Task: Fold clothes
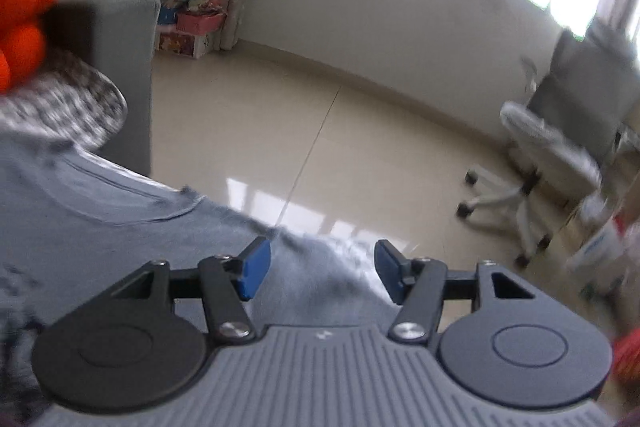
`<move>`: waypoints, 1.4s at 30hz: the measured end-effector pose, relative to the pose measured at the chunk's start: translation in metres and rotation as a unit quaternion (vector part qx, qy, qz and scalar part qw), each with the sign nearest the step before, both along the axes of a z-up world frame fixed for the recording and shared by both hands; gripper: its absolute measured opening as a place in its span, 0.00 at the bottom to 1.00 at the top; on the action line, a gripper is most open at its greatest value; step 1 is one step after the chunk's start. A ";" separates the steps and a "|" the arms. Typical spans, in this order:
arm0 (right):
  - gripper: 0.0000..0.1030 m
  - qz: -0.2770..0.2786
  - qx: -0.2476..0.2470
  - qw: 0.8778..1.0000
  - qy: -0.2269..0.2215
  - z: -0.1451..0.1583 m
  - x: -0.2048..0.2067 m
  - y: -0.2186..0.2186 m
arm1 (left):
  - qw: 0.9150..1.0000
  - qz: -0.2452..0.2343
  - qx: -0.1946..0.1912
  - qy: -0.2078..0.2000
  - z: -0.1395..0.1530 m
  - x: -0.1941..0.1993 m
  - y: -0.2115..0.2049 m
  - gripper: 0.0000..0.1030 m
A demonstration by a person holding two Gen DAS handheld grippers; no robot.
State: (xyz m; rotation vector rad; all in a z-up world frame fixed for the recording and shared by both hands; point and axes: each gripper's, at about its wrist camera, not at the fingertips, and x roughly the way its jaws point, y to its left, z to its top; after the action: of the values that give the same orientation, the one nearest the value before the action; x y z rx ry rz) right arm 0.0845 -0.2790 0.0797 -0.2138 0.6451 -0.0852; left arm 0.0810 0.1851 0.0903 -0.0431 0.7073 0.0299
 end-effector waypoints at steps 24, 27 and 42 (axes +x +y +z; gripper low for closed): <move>0.61 0.341 0.102 0.930 0.090 -0.018 -0.295 0.165 | 0.977 -0.126 -0.116 0.125 -0.030 -0.150 -0.028 0.55; 0.61 0.378 0.114 0.912 0.110 -0.029 -0.305 0.182 | 0.978 -0.115 -0.110 0.135 -0.030 -0.151 -0.031 0.55; 0.08 0.201 0.264 0.934 0.131 -0.046 -0.208 0.137 | 0.968 -0.109 -0.191 0.121 -0.039 -0.171 -0.016 0.56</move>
State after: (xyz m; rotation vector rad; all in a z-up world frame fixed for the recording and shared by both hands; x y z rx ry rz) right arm -0.1235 -0.1418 0.0334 0.1710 0.8538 0.5169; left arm -0.0904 0.1693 0.0516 -0.3349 0.9508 -0.3172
